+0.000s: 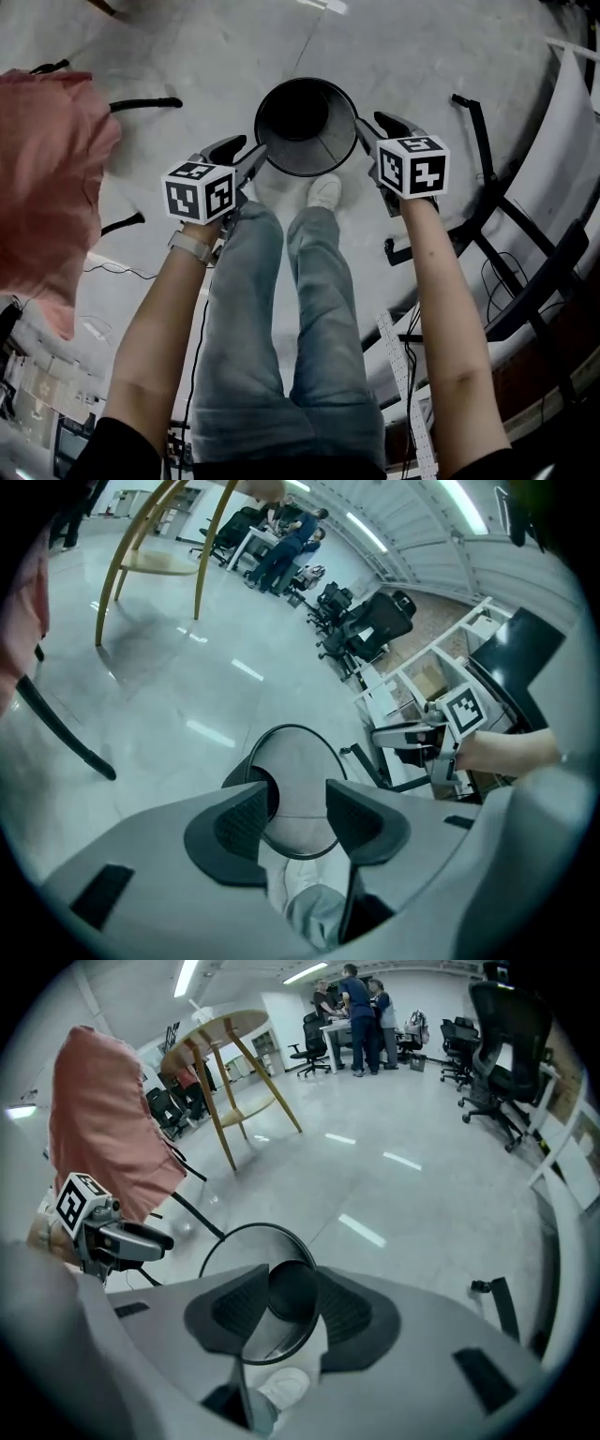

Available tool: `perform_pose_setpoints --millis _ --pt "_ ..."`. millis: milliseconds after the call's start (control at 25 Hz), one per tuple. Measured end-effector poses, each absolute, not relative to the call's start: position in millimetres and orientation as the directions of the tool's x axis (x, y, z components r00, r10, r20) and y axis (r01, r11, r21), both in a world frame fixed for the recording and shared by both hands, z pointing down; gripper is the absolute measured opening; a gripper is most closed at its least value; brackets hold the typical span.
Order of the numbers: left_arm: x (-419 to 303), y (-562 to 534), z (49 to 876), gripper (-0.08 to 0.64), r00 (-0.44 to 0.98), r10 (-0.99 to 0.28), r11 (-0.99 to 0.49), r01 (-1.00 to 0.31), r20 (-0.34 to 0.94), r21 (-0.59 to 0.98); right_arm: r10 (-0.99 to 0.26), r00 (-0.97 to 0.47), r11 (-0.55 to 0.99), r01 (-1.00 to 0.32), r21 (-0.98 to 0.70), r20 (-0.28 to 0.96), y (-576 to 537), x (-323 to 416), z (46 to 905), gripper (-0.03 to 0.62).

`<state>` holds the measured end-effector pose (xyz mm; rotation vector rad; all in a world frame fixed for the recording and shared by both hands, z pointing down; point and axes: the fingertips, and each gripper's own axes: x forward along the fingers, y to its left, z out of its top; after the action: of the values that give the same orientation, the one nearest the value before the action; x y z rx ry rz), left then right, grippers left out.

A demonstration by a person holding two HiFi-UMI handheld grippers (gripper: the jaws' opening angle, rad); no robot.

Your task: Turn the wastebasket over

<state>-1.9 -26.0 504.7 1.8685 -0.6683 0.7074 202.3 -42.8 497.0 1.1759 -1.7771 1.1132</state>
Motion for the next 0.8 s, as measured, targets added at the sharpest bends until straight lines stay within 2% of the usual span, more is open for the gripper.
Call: perform_pose_setpoints --millis 480,520,600,640,720,800 --pt "3 -37 605 0.19 0.66 -0.006 -0.365 -0.701 0.751 0.613 -0.223 -0.28 0.16 -0.955 -0.248 0.934 -37 211 610 0.147" --pt "4 -37 608 0.19 0.66 0.001 -0.37 -0.697 0.751 0.614 -0.224 -0.277 0.154 -0.957 -0.247 0.934 -35 211 614 0.135" --pt "7 -40 613 0.185 0.652 0.006 -0.39 -0.696 0.758 0.603 -0.233 -0.275 0.149 -0.958 -0.245 0.933 -34 209 616 0.07" --pt "9 -43 615 0.152 0.643 0.004 -0.403 -0.7 0.766 0.59 -0.238 -0.274 0.147 -0.959 -0.244 0.932 -34 209 617 0.048" --pt "10 -47 617 0.095 0.616 0.0 -0.424 -0.714 0.788 0.558 -0.245 -0.271 0.135 -0.96 -0.244 0.931 -34 209 616 0.044" --pt "11 -52 616 0.083 0.595 -0.003 -0.441 -0.722 0.804 0.533 -0.253 -0.27 0.117 -0.962 -0.247 0.929 -35 210 613 0.044"
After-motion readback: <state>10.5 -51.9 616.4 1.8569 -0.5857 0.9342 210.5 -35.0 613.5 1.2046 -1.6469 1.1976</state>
